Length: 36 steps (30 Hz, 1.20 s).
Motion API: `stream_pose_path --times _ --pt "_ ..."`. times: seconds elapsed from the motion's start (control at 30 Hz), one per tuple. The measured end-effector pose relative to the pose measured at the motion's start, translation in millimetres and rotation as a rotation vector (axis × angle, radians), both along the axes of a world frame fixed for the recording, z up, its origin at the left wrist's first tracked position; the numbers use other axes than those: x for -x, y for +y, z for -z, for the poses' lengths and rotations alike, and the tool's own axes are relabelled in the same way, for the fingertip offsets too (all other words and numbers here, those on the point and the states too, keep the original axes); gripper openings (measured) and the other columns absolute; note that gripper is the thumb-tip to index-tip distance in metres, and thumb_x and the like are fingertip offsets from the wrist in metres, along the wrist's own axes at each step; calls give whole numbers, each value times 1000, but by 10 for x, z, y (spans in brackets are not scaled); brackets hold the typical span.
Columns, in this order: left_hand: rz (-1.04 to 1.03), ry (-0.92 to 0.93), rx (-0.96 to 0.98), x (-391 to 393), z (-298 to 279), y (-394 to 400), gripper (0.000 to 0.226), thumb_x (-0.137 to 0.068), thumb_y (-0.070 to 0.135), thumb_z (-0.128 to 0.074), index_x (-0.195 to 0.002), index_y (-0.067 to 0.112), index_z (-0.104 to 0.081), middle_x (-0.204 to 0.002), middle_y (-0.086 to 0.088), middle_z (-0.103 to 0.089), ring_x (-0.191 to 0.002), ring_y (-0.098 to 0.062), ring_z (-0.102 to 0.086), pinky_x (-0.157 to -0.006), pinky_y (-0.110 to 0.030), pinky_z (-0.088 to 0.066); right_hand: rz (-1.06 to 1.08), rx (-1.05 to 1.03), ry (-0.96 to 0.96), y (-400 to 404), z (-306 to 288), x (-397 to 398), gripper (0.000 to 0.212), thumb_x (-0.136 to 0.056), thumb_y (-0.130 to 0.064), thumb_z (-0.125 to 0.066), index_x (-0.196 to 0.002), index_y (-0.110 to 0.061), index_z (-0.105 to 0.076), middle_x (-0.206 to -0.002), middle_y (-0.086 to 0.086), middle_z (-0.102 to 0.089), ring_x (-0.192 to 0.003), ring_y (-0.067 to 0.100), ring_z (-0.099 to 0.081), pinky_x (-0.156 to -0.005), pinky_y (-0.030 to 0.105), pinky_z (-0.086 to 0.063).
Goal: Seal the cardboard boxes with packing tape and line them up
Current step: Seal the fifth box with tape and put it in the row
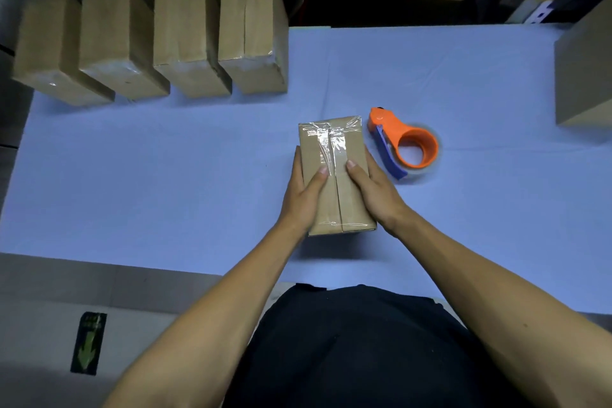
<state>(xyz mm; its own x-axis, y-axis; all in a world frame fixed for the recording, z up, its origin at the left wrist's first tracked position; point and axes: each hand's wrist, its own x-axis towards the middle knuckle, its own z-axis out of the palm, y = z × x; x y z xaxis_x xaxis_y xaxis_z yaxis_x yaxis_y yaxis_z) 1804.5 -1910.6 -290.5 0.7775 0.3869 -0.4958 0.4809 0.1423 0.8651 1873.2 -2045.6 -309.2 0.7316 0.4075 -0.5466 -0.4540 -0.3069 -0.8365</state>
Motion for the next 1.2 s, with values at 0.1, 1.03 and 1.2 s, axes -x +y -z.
stream_pose_path --times 0.1,1.03,1.2 --pt "-8 -16 6 -96 -32 54 45 -89 39 -58 -132 50 -47 -122 23 -65 -112 -3 -64 -101 -34 -49 -17 23 1 44 -38 -90 67 -96 -55 -48 -155 -32 -26 -152 -9 -44 -135 13 -47 -115 42 -35" --pt "45 7 -211 -2655 -15 907 34 -95 32 -54 -129 33 -58 -109 16 -71 -94 0 -67 -83 -23 -52 65 97 -75 907 -71 -2453 62 -98 -54 -41 -154 -33 -26 -142 -4 -54 -123 16 -55 -108 40 -42" --pt "62 12 -273 -2659 -39 903 38 -96 34 -54 -134 31 -55 -114 12 -70 -102 -7 -66 -96 -35 -52 57 98 -122 902 -126 -2450 54 -99 -52 -42 -149 -34 -35 -134 -5 -59 -117 17 -58 -104 38 -45"
